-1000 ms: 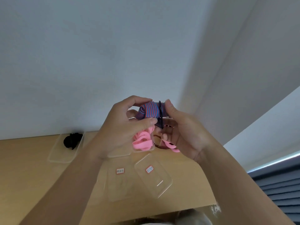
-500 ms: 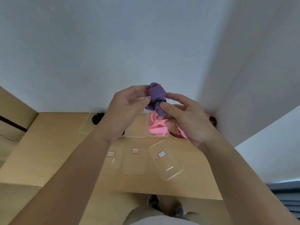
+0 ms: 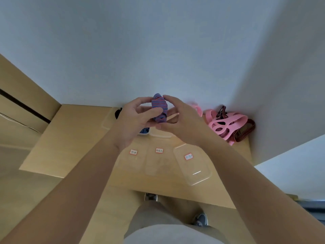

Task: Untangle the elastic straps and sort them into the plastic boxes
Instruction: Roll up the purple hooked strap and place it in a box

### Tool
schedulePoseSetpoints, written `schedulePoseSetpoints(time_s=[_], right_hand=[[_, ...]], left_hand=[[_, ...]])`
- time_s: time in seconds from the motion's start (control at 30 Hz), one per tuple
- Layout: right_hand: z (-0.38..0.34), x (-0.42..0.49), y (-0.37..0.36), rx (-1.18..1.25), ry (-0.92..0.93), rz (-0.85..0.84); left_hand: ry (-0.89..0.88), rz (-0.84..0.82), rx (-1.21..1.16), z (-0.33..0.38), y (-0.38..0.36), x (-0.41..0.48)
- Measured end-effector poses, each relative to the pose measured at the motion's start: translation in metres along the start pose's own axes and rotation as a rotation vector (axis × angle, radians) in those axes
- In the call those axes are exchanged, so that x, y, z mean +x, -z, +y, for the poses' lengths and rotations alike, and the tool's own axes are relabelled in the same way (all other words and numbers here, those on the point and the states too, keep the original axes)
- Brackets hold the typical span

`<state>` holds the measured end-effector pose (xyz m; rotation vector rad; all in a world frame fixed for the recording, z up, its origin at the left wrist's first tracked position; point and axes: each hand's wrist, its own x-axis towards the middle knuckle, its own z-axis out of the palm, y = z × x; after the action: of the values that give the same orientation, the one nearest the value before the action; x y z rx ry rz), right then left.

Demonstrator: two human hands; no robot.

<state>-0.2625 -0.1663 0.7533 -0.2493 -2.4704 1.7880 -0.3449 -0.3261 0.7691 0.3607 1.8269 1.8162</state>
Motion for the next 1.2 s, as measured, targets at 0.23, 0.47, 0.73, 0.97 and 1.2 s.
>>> schedulePoseSetpoints(time_s=[0.23,0.47,0.73,0.97,1.2], right_hand=[[0.010,0.058,-0.047,-0.372,0.061,-0.030],[0.033,0.106,-0.103,-0.582,0.032,0.028],[0.065,0.132,-0.129,-0.655,-0.045,0.078],[0.094,0.156,-0.132,-0.657,-0.160,0.102],[0.119,0.172,-0.136,-0.734,-0.217,0.074]], left_hand=[[0.138,-0.083,0.023,-0.025,0.062,0.053],[0.273,-0.205,0.079,-0.066,0.118,0.106],[0.387,-0.323,0.154,-0.095,0.143,0.145],[0.447,-0.250,0.426,-0.119,0.152,0.181],[0.435,-0.443,0.934,-0.138,0.154,0.190]])
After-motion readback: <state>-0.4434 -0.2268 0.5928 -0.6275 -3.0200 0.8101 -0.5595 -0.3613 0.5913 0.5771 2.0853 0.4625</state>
